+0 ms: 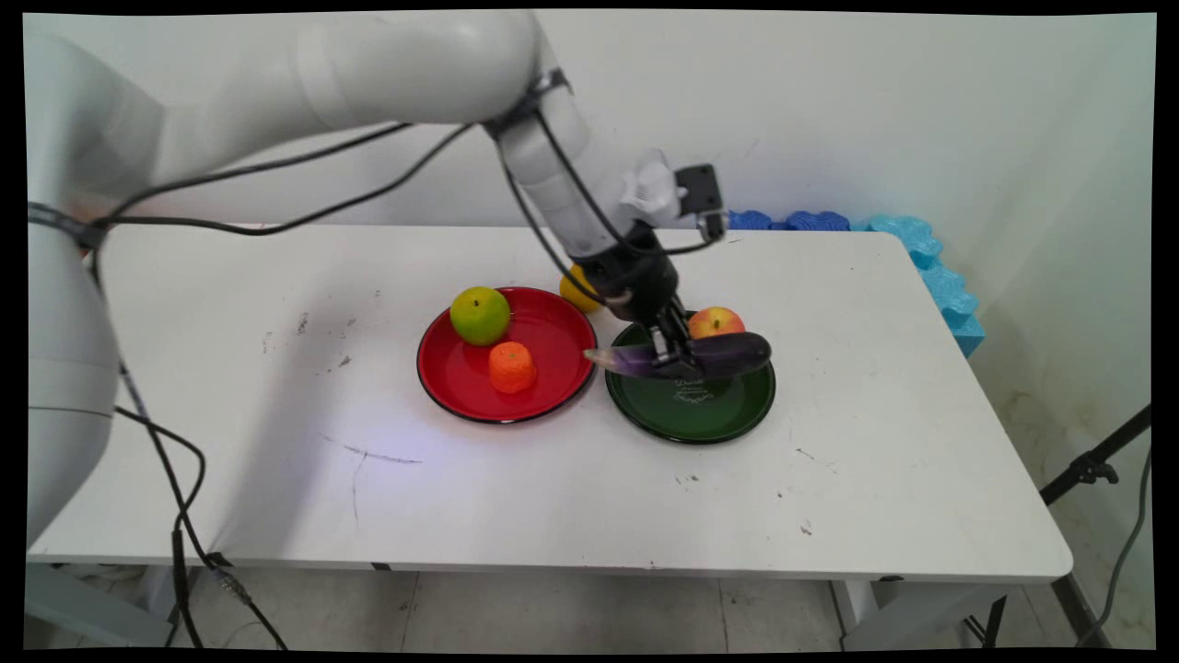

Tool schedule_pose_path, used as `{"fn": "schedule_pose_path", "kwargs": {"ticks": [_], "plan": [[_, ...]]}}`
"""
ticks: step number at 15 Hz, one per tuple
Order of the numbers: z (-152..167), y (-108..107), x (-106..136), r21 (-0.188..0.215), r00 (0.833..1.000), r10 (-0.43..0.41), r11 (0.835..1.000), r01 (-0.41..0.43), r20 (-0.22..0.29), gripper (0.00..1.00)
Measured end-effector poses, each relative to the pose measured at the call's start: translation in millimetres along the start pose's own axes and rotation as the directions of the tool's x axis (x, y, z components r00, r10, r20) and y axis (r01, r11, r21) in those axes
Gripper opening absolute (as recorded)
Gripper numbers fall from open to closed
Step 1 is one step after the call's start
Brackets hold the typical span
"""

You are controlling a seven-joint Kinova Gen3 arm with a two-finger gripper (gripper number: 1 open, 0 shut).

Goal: Place the picked object on the table

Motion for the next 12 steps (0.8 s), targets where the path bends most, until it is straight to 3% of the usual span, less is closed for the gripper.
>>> {"fn": "schedule_pose_path", "kwargs": {"ticks": [6, 12], "plan": [[-40, 39, -50, 0.004, 0.999, -0.046, 0.999, 0.046, -0.006, 0.00], [-26, 68, -105, 0.004, 0.998, -0.055, 0.998, 0.055, 0.018, 0.00]]}}
